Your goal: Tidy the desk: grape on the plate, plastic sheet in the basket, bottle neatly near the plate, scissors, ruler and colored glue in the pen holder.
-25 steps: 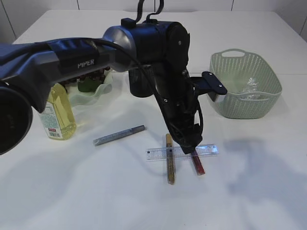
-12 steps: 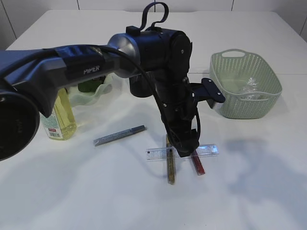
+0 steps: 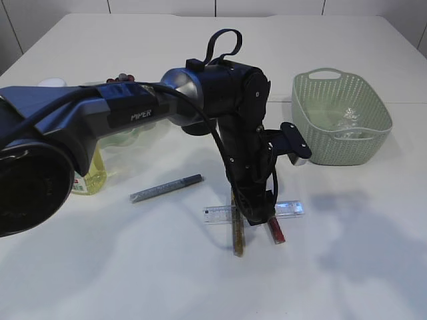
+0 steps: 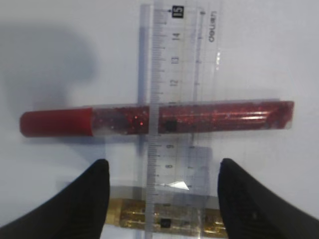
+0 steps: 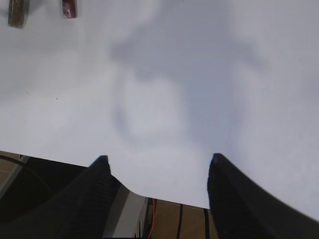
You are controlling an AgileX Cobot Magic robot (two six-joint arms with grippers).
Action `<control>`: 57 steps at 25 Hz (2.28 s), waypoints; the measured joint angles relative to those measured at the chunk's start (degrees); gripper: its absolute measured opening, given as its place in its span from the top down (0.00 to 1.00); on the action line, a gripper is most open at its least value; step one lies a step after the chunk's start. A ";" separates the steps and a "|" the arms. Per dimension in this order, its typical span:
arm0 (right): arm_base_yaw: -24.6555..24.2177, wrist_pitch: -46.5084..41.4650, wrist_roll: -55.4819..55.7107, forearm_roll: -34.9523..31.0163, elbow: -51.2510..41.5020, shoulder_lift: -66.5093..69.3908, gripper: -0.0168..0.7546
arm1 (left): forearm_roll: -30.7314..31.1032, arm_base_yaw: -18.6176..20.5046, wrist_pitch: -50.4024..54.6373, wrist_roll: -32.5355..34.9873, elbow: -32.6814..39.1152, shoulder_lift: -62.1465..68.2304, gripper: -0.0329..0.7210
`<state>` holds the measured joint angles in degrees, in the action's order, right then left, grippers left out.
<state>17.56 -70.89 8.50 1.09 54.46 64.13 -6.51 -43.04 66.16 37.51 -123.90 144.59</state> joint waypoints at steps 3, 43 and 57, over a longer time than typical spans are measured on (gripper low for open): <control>0.00 0.00 -0.14 0.00 0.00 0.00 0.36 | 0.34 -0.24 -1.05 0.00 0.00 0.03 0.29; 0.00 0.00 -0.64 0.00 0.00 0.00 0.36 | 0.45 -0.37 3.54 -1.08 -3.38 1.13 0.60; 0.00 0.00 -0.64 0.00 0.00 0.00 0.36 | 2.09 -0.37 3.86 -16.59 -8.68 1.13 0.60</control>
<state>17.56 -70.89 7.86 1.09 54.46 64.13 -4.42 -43.41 70.03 20.92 -132.58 145.72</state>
